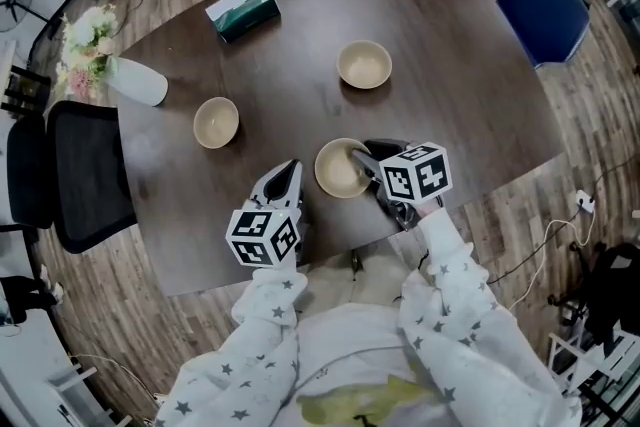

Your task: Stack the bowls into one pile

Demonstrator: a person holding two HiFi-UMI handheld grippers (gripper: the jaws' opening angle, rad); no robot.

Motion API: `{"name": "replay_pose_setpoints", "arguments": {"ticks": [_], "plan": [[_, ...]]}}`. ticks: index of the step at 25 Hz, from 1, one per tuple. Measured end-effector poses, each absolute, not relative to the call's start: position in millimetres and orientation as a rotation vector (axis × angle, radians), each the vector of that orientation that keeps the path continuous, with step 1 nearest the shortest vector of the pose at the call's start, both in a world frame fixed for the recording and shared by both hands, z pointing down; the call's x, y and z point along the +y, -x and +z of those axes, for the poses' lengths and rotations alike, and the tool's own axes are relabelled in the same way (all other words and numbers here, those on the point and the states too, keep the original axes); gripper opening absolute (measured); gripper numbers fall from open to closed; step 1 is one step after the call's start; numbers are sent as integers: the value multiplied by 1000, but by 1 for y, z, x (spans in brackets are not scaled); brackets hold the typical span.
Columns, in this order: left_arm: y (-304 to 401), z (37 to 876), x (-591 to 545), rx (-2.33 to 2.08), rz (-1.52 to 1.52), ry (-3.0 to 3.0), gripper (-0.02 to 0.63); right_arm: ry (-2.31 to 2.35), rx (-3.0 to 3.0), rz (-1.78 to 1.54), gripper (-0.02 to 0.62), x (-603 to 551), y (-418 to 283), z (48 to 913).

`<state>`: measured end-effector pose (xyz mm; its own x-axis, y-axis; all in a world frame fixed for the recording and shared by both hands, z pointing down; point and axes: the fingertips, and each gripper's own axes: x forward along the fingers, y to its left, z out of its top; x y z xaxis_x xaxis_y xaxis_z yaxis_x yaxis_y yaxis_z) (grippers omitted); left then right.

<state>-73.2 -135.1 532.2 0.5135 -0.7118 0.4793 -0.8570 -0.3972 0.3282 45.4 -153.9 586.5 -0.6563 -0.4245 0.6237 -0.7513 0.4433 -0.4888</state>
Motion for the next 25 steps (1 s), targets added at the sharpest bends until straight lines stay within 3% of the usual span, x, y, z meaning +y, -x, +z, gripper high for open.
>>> {"name": "replay_pose_setpoints", "arguments": {"ticks": [7,13,25], "plan": [[78,538,-132,-1258,354,-2209,25,-1002,-2230,1101,115,-152,-40,597],[81,538,-130,-1231,349,-2221,25,-1059,-2182,1087,47,-152,-45,601],[78,519,-129,-1119,304,-2347,26,-1274,-2202,1179,44,-151,-52,579]]}}
